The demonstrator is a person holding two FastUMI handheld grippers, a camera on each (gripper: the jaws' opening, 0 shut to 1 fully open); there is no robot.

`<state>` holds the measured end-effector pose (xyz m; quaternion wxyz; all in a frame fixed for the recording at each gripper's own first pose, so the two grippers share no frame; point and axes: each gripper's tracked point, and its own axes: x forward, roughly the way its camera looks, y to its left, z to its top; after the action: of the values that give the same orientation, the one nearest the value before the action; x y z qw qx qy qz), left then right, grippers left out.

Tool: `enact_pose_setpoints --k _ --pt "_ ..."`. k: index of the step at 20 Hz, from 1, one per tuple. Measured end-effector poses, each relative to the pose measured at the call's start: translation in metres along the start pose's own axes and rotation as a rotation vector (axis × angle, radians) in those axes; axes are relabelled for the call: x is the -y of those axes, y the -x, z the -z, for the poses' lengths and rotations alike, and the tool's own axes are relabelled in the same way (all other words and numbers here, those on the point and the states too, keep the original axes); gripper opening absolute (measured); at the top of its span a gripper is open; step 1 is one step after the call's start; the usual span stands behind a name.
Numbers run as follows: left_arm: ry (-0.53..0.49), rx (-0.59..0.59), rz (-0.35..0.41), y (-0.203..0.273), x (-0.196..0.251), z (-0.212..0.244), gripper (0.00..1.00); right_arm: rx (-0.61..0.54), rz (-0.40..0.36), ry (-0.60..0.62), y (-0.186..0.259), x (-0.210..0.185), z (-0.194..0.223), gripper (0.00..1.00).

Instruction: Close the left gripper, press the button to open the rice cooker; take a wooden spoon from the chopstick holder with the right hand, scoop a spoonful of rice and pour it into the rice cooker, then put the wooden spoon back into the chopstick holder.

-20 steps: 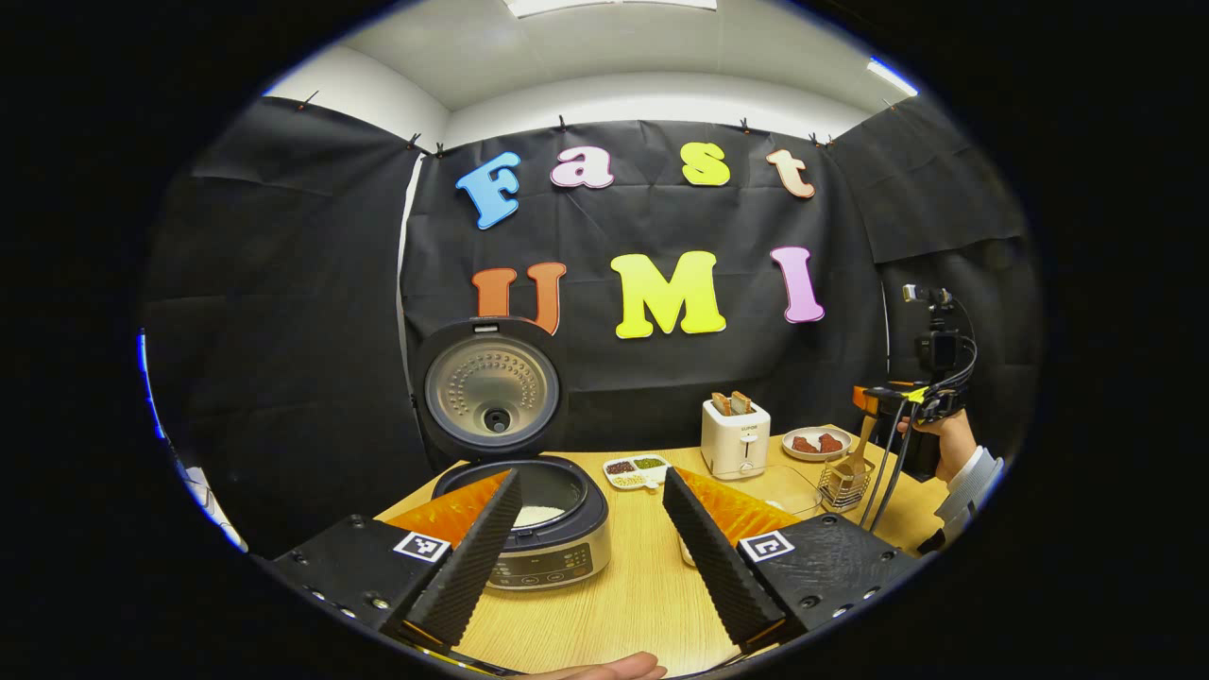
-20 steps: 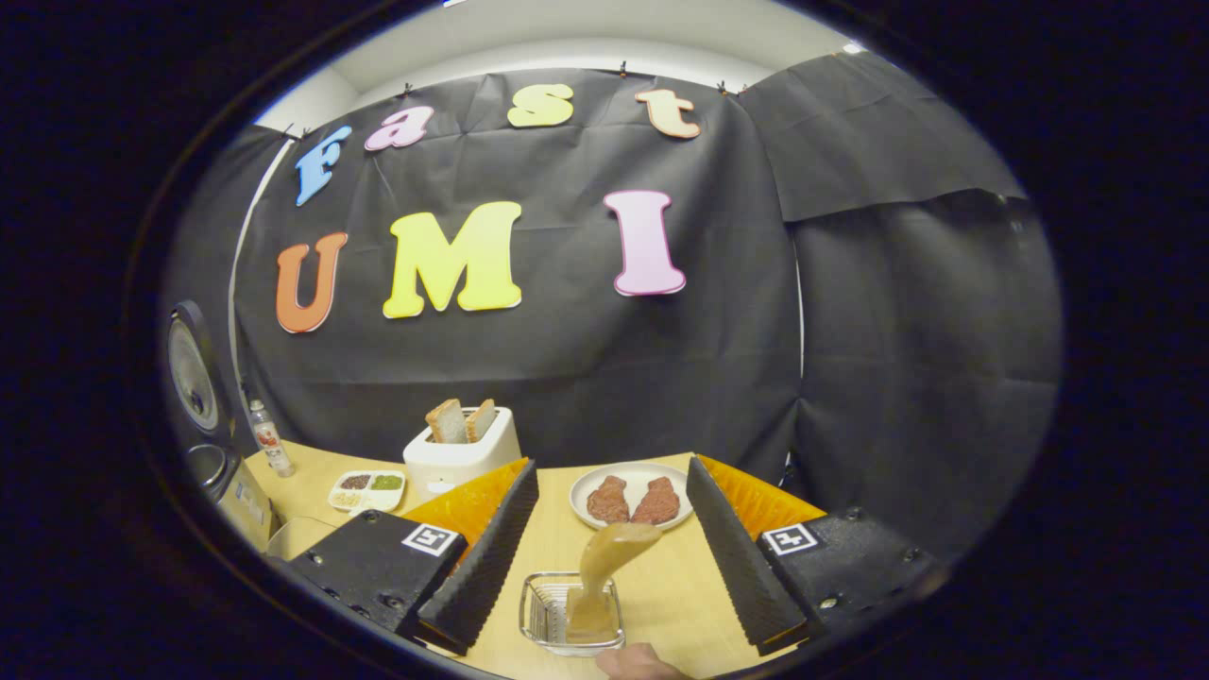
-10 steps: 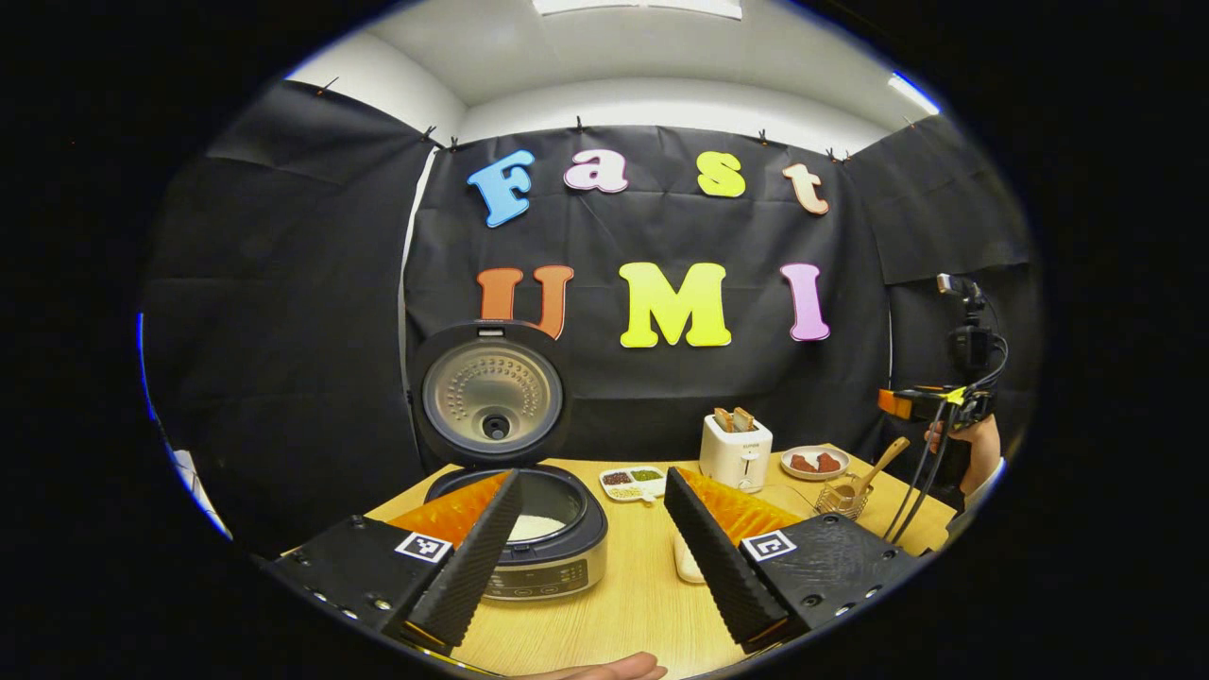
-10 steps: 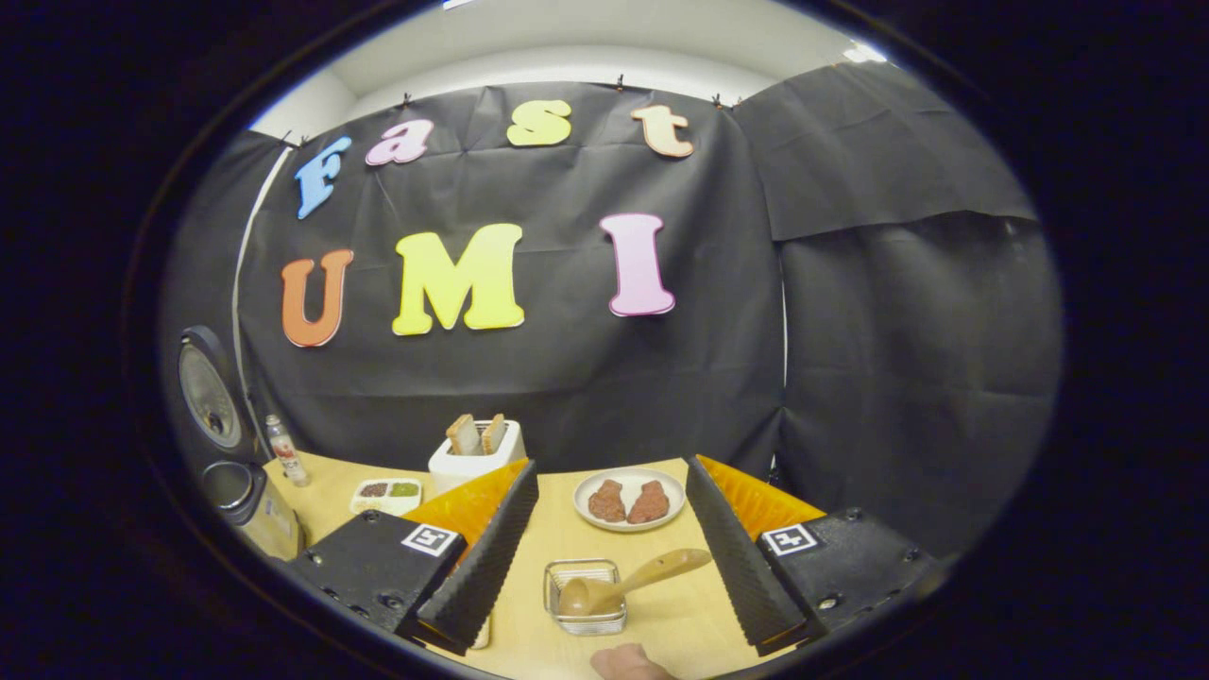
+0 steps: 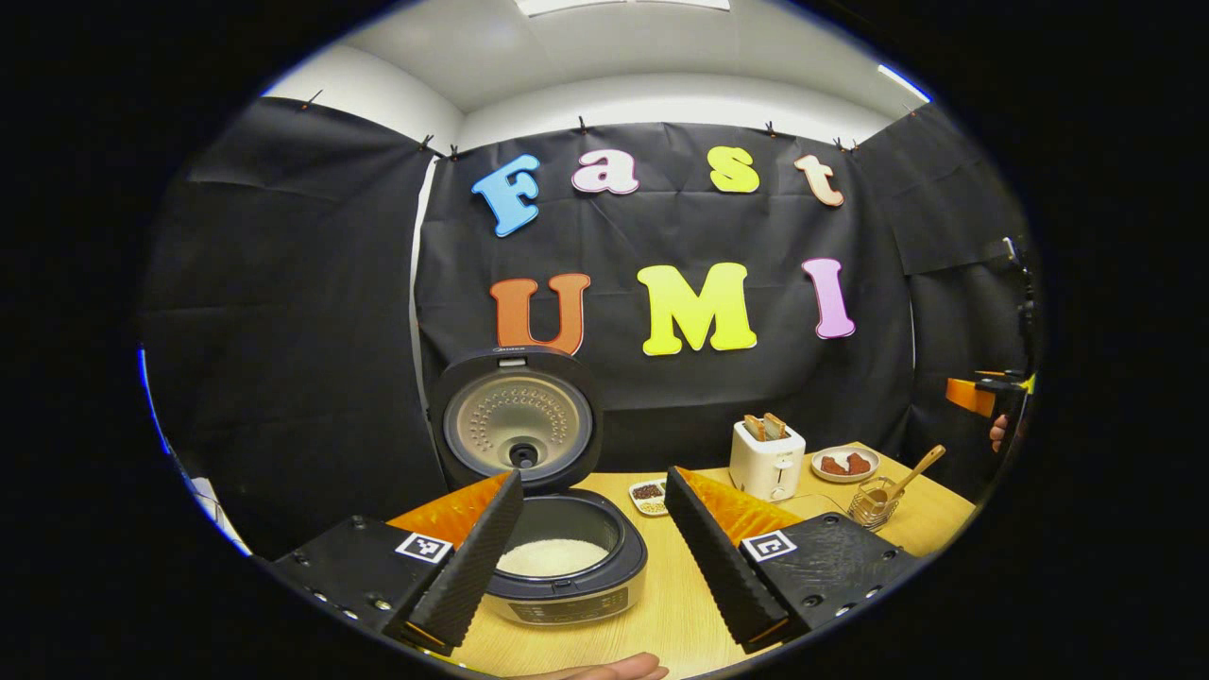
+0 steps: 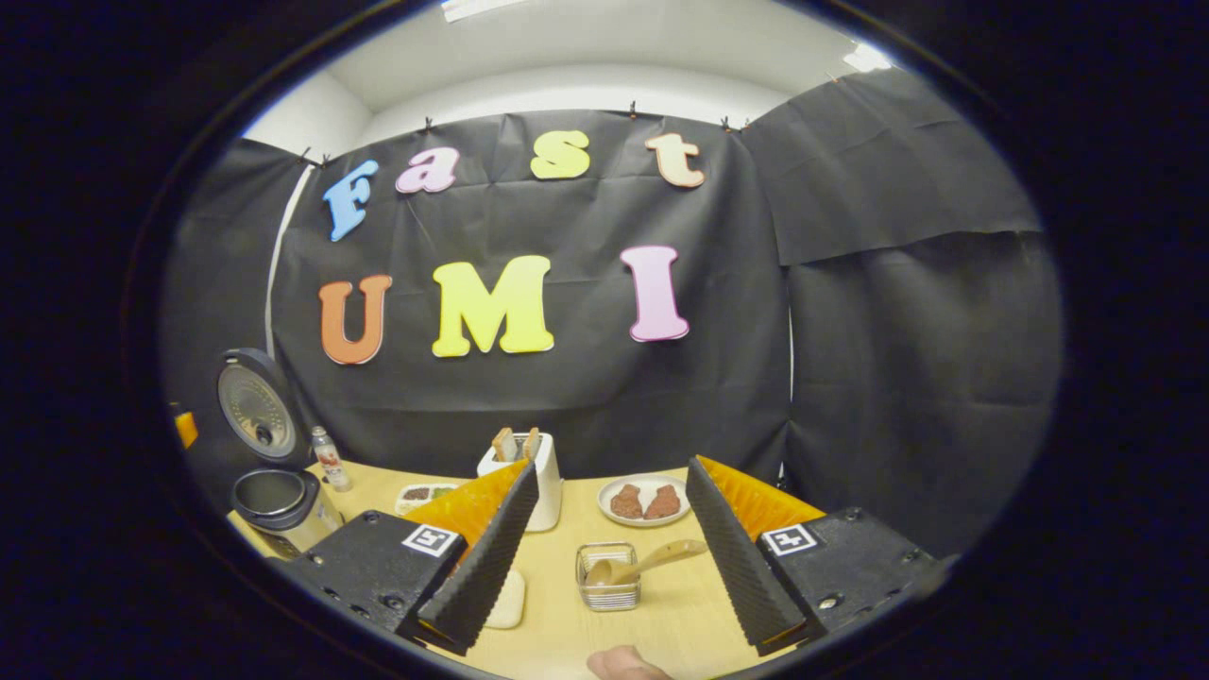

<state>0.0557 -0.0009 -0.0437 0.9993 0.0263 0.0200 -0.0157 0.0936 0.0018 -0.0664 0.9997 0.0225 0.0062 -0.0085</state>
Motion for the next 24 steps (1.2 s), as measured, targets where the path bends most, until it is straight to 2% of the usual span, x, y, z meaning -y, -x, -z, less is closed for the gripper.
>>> enact_pose_setpoints --k 4,5,10,12,13,14,16,19,20,21,23,24 --pt "-0.035 0.019 -0.028 -0.011 -0.017 -0.028 0.96 0.027 0.009 0.018 0.031 -0.004 0.004 1.00" --pt "-0.037 0.023 -0.028 -0.015 -0.019 -0.034 0.96 0.030 -0.001 0.020 0.038 -0.006 0.005 0.98" --pt "-0.004 0.052 -0.028 -0.041 -0.036 -0.073 0.96 0.020 -0.070 0.048 0.052 -0.025 0.019 1.00" --pt "-0.004 0.098 -0.026 -0.050 -0.042 -0.100 0.96 0.008 -0.102 0.045 0.055 -0.035 0.025 0.98" --pt "-0.004 0.117 -0.012 -0.056 -0.042 -0.110 0.96 0.003 -0.119 0.043 0.056 -0.040 0.027 1.00" --pt "-0.003 0.131 -0.007 -0.064 -0.045 -0.120 0.96 0.002 -0.131 0.044 0.056 -0.043 0.028 0.98" --pt "0.003 0.153 -0.019 -0.083 -0.057 -0.134 0.96 0.001 -0.153 0.046 0.058 -0.049 0.032 1.00" --pt "0.005 0.153 -0.060 -0.121 -0.076 -0.140 0.96 0.007 -0.180 0.028 0.056 -0.055 0.033 0.98" --pt "0.001 0.147 -0.077 -0.135 -0.083 -0.139 0.96 0.014 -0.179 0.012 0.055 -0.054 0.032 1.00" --pt "-0.006 0.139 -0.078 -0.150 -0.087 -0.135 0.96 0.022 -0.179 -0.002 0.054 -0.053 0.031 0.98" --pt "-0.012 0.118 -0.084 -0.173 -0.097 -0.127 0.96 0.037 -0.179 -0.031 0.053 -0.052 0.032 1.00" --pt "-0.003 0.114 -0.094 -0.185 -0.103 -0.124 0.96 0.041 -0.187 -0.043 0.053 -0.054 0.032 0.97"
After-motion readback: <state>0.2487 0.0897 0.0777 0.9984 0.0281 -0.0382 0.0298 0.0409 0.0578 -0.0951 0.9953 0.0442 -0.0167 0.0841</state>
